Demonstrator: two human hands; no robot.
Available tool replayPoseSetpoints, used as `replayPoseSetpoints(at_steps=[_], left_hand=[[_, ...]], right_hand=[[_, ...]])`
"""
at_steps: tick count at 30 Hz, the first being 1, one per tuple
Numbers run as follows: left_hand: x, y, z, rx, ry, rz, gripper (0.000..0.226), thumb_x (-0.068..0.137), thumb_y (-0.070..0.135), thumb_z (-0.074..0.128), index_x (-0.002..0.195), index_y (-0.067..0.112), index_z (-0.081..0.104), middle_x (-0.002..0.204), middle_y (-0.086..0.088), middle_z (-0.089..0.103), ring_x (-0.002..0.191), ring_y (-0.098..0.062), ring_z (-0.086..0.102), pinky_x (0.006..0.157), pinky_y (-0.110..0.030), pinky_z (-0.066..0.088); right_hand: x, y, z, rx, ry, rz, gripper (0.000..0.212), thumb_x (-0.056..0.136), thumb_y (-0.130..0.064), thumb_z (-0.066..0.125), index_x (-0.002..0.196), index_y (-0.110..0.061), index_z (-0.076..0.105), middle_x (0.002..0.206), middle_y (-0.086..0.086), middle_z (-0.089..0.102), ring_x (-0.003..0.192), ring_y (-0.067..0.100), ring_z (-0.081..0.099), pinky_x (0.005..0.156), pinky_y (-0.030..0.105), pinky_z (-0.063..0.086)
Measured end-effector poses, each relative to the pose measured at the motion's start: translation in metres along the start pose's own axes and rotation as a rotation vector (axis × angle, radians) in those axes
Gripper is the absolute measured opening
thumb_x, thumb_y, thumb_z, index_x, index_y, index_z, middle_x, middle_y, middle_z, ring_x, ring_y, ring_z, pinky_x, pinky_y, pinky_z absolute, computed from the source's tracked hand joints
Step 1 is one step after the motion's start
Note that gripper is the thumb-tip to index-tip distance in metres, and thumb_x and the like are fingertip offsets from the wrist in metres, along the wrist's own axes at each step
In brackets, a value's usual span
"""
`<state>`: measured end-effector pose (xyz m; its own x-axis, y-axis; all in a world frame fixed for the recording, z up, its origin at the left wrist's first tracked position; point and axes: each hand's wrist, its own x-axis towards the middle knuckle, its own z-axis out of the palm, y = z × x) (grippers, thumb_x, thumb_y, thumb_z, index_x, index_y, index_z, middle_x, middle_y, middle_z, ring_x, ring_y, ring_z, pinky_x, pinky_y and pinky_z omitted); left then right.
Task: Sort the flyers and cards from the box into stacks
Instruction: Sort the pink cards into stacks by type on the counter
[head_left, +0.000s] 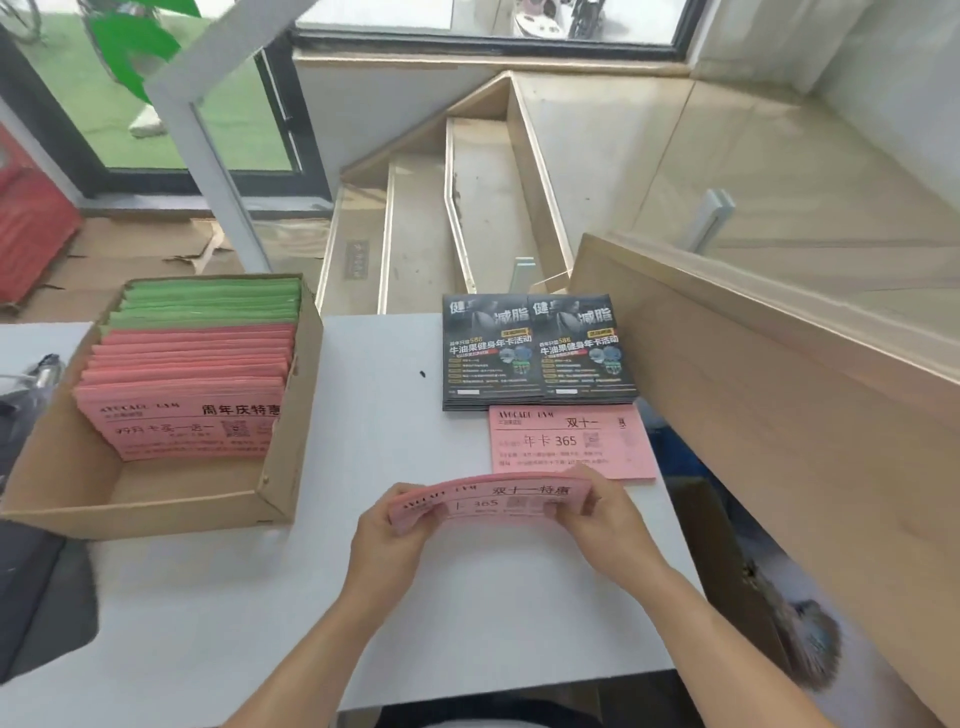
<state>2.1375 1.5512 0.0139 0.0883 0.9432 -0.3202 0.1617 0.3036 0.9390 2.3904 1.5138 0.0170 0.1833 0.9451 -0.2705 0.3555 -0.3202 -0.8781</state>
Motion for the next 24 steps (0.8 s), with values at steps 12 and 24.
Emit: replayPoseSetpoints(at_steps=[12, 24], left_hand=[[0.06, 0.035, 0.07, 0.011, 0.016, -0.043, 0.023, 0.093, 0.009, 0.068, 0.106, 0.028, 0.064, 0.098, 0.006, 0.076, 0.089, -0.013, 0.072, 0.067, -0.022, 0.057], [0.073, 0.002, 0.08, 0.347, -0.156, -0.029, 0.089, 0.064, 0.015, 0.088, 0.134, 0.046, 0.042, 0.139, 0.012, 0.051, 0.122, -0.009, 0.057, 0.1, -0.037, 0.054]], right_hand=[[0.032, -0.003, -0.038, 0.171, 0.484, 0.086, 0.029, 0.089, -0.012, 0.075, 0.107, -0.032, 0.063, 0.101, -0.012, 0.074, 0.094, 0.01, 0.071, 0.081, 0.039, 0.06], [0.041, 0.023, -0.052, -0.431, 0.318, 0.139, 0.054, 0.093, -0.032, 0.068, 0.143, -0.025, 0.05, 0.146, -0.001, 0.047, 0.127, 0.02, 0.041, 0.108, 0.037, 0.036]])
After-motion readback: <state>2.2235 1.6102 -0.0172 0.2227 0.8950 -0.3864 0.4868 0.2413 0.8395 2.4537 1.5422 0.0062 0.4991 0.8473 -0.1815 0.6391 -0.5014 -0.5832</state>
